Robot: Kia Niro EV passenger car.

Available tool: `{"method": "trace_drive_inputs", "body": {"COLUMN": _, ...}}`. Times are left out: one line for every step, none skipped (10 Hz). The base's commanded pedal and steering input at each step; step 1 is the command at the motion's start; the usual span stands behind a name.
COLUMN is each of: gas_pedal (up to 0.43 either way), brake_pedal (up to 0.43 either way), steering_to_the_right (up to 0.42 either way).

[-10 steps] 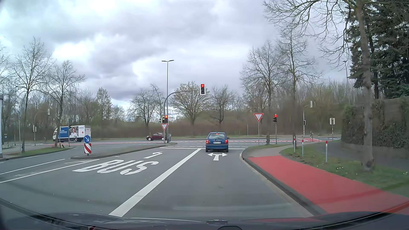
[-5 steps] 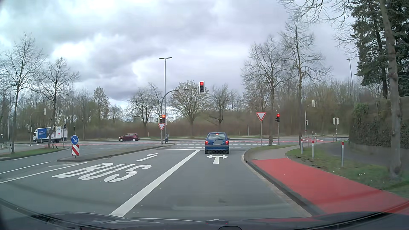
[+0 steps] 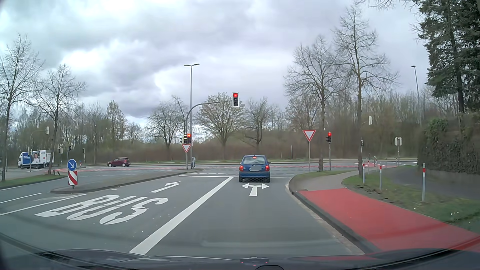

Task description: Follow the waypoints while adhering to traffic rules and regulations

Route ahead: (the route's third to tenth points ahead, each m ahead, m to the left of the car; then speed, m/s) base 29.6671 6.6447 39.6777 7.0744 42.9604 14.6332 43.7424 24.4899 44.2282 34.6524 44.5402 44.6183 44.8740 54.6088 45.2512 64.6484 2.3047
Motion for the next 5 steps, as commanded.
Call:
{"method": "trace_drive_inputs", "body": {"gas_pedal": 0.0, "brake_pedal": 0.0, "steering_to_the_right": 0.005}}
{"method": "trace_drive_inputs", "body": {"gas_pedal": 0.0, "brake_pedal": 0.0, "steering_to_the_right": 0.005}}
{"method": "trace_drive_inputs", "body": {"gas_pedal": 0.0, "brake_pedal": 0.0, "steering_to_the_right": 0.005}}
{"method": "trace_drive_inputs", "body": {"gas_pedal": 0.0, "brake_pedal": 0.0, "steering_to_the_right": 0.005}}
{"method": "trace_drive_inputs", "body": {"gas_pedal": 0.0, "brake_pedal": 0.0, "steering_to_the_right": 0.005}}
